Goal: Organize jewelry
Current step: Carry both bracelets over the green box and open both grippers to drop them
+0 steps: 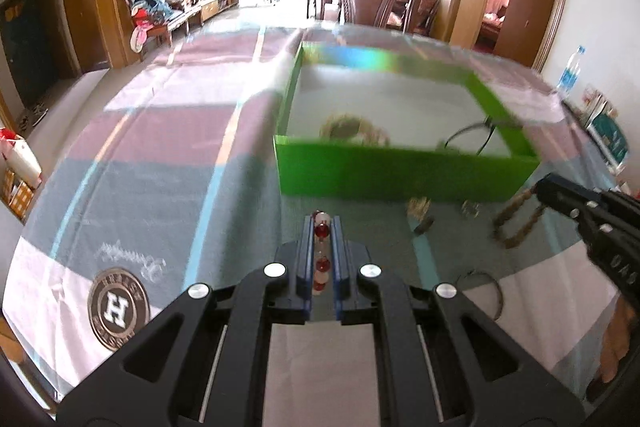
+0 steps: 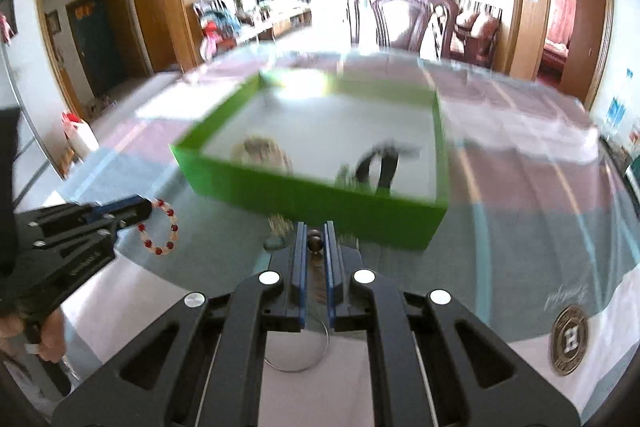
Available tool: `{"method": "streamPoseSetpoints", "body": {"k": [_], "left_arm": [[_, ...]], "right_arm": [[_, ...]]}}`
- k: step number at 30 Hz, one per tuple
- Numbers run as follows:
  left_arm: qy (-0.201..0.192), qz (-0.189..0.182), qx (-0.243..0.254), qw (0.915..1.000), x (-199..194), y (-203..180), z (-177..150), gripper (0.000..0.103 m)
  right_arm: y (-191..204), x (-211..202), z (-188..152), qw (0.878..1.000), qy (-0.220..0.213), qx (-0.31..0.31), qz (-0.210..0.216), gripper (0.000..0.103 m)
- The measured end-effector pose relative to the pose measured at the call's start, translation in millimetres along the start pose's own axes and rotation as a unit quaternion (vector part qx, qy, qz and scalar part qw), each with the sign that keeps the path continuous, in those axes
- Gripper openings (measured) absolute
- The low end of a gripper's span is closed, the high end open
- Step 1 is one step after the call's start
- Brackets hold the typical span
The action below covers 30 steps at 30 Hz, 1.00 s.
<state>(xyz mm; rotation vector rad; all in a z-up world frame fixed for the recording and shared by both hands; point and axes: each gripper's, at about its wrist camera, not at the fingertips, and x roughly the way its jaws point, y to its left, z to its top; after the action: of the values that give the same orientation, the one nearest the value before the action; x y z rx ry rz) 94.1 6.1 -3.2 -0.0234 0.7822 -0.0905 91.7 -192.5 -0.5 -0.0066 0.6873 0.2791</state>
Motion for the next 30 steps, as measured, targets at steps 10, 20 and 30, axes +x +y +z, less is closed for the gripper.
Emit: {"method": "streamPoseSetpoints", "body": {"k": [10, 20, 30], "left_arm": [[-0.035, -0.036, 0.016, 0.9986, -24, 3, 56, 0.008], [-0.005, -0.018, 0.029, 0.9994, 35, -12, 107, 0.008], [0.034, -0.027, 0.022, 0.9988, 82, -10, 101, 0.008]], "right_arm": [[-5, -12, 49, 0.999, -0.036, 0.008, -0.001, 0.008], [-7, 32, 74, 0.999, -0.030, 0.020, -0.036, 0.008], [-15, 76, 66, 0.998, 0.015, 0.039, -0.045, 0.008]]}}
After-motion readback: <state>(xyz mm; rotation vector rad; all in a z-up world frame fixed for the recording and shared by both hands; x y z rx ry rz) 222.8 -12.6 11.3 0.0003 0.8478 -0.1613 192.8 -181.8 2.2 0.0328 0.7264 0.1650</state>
